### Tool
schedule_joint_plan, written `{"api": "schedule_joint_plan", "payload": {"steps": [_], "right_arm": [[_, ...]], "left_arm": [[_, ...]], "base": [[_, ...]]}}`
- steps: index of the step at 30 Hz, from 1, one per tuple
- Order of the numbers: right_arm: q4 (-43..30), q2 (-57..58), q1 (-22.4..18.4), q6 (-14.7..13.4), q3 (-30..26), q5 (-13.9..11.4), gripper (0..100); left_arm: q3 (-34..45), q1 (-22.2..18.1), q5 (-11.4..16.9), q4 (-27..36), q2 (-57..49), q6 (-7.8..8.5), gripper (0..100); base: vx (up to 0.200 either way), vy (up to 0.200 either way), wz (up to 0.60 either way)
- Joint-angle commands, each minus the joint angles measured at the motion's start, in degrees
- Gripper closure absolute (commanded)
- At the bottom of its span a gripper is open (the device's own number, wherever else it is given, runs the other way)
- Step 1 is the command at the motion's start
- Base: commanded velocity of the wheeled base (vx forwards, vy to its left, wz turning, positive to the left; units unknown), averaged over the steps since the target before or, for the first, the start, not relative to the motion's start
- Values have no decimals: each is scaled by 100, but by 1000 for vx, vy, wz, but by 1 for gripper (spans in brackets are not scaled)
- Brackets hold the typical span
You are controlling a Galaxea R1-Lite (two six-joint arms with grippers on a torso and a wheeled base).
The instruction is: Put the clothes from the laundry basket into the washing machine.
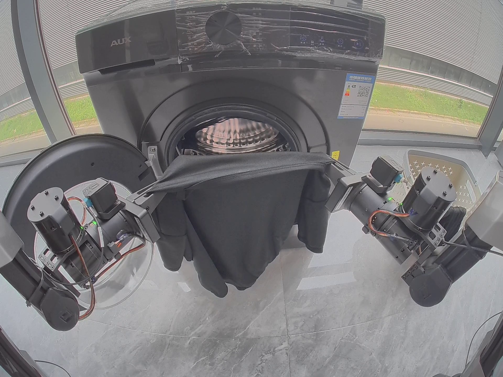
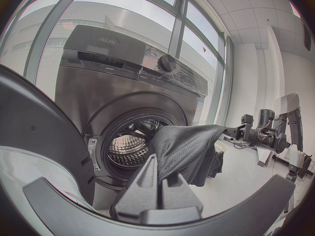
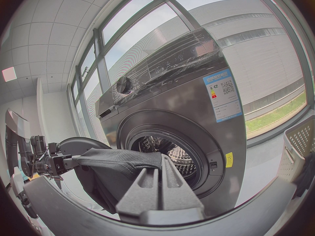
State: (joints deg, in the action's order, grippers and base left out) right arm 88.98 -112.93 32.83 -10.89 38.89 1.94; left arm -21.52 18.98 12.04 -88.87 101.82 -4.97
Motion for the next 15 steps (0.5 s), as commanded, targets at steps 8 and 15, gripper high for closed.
{"api": "schedule_joint_plan", "payload": {"steps": [8,15], "right_arm": [[41,-9,13,-10,-4,0,100],[41,-18,13,-10,-13,0,100]], "left_arm": [[-10,0,0,-8,-13,-4,100],[-10,-8,8,-8,-21,5,100]], "base": [[0,0,0],[0,0,0]]}}
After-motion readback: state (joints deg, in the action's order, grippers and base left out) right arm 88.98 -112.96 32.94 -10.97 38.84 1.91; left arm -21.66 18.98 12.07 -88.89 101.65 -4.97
